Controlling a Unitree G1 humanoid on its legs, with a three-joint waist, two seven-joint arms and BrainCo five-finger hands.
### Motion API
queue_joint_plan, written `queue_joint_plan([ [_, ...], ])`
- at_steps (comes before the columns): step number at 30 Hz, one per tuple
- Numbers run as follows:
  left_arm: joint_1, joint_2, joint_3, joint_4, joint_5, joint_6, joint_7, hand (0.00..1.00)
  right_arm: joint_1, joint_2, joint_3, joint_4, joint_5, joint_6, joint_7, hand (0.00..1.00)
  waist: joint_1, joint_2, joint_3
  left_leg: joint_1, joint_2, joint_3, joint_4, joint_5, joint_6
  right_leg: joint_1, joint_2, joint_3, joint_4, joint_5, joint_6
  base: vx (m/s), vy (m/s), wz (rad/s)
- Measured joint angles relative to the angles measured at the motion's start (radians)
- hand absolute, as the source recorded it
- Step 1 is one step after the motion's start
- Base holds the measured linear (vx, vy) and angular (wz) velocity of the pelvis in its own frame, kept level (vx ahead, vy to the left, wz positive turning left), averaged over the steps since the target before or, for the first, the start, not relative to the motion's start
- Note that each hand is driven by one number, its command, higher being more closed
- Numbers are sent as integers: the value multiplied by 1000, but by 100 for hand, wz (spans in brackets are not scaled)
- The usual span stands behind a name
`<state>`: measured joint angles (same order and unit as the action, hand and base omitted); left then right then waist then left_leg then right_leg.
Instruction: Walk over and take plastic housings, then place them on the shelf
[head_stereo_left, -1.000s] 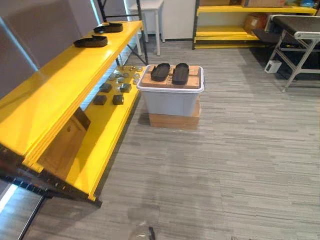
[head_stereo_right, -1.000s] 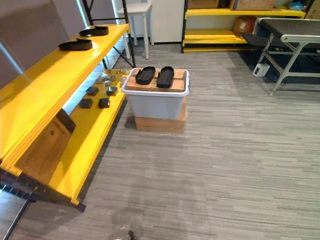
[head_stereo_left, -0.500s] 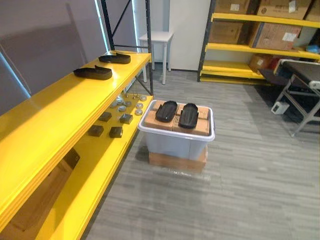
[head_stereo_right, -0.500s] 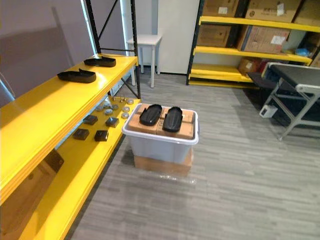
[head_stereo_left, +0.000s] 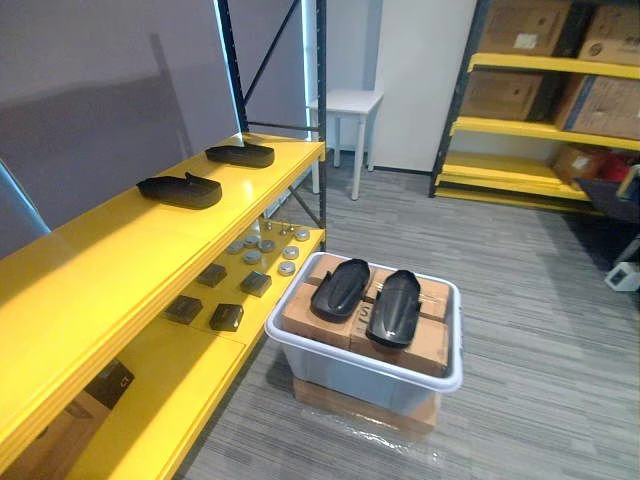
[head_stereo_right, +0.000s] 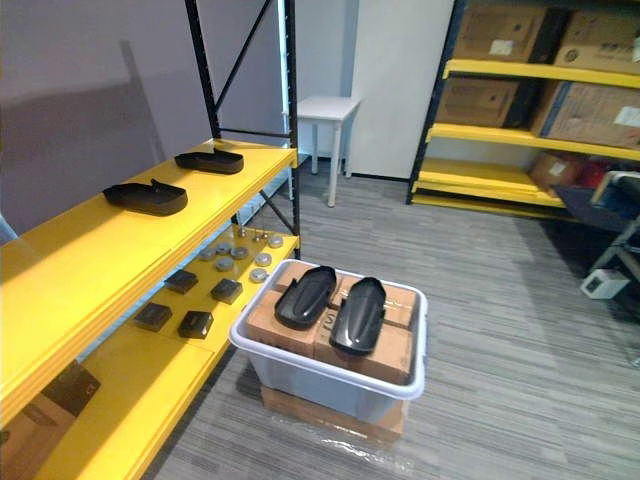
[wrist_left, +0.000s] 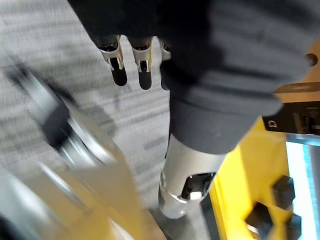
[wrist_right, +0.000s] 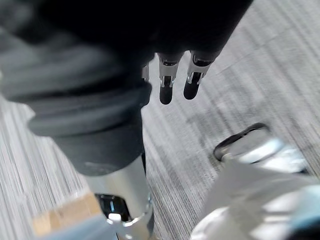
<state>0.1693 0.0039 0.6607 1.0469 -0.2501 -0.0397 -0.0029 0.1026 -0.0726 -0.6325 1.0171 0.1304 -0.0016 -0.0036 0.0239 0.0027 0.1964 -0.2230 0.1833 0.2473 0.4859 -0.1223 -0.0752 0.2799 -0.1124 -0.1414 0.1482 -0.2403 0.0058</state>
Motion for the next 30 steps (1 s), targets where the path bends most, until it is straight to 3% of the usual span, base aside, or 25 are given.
queue_joint_plan([
  [1, 16, 20, -49, -1, 1, 1, 3, 0, 2, 2, 66, -69, -2, 0, -20, 0, 11, -11, -12, 36, -52, -9, -149, 139, 51, 1, -26, 20, 20, -10, 24, 511, 226, -3],
  [3, 3, 53, -107, -8, 1, -11, 9, 0, 1, 14, 163, -224, -22, -1, -27, 0, -8, -32, -26, 61, -87, -25, -215, 133, 60, -31, -52, 32, 79, 38, 46, 567, 238, 22],
  [6, -26, 98, -201, -31, 0, -15, 19, 0, -17, 16, 219, -453, -113, -18, -61, 0, -9, -48, -14, 139, -117, -30, -315, 116, 68, -200, -85, 81, 433, 123, 137, 490, 180, 16],
  [7, -29, 110, -234, -47, 0, -15, 22, 0, -28, 17, 243, -496, -152, -21, -74, 0, -14, -39, -2, 177, -109, -31, -332, 110, 70, -259, -80, 112, 559, 90, 160, 454, 65, 5],
  [8, -33, 121, -262, -65, 1, -15, 24, 0, -32, 17, 256, -518, -181, -21, -87, 0, -11, -38, -1, 201, -104, -32, -346, 110, 70, -299, -82, 102, 601, 50, 155, 341, 6, 16],
  [10, -46, 128, -308, -125, 1, -26, 39, 0, -55, 17, 263, -538, -219, -21, -128, 0, -10, -31, 4, 234, -80, -53, -377, 110, 69, -367, -79, 55, 529, -4, 126, 299, -92, 30],
  [12, -61, 129, -336, -153, 0, -36, 46, 0, -75, 19, 261, -575, -221, -19, -170, 0, -10, -30, 5, 236, -61, -72, -386, 110, 56, -406, -70, 48, 348, 2, 122, 262, -200, 38],
  [13, -61, 135, -361, -167, 0, -42, 49, 0, -75, 19, 256, -621, -229, -19, -202, 0, -10, -45, 4, 237, -73, -87, -392, 105, 26, -404, -77, 53, 167, 79, 103, 234, -273, 47],
  [14, -74, 123, -375, -162, 0, -48, 55, 0, -97, 8, 238, -647, -245, -20, -227, 0, -10, -54, 24, 256, -85, -113, -408, 93, -11, -407, -93, 53, 132, 176, 113, 254, -319, 49],
  [18, -52, 59, -431, -164, 0, -49, 63, 0, -240, -45, 203, -653, -262, -8, -304, 0, -5, 25, 53, 201, -10, -120, -422, 93, -19, -424, -8, 37, 39, 210, 78, 127, -187, -3],
  [23, -82, 58, -475, -164, -1, -61, 66, 0, -357, -80, 202, -646, -265, 22, -352, 0, 7, 27, 133, 134, -8, -155, -383, 86, -41, -442, -4, 14, 6, 228, 79, 41, -38, 12],
  [30, -122, 91, -494, -159, -4, -74, 91, 0, -517, -124, 256, -477, -282, 37, -380, 0, 29, 28, 223, 28, -47, -177, -314, 69, -25, -485, -43, -1, -39, 272, 98, -33, 88, 10],
])
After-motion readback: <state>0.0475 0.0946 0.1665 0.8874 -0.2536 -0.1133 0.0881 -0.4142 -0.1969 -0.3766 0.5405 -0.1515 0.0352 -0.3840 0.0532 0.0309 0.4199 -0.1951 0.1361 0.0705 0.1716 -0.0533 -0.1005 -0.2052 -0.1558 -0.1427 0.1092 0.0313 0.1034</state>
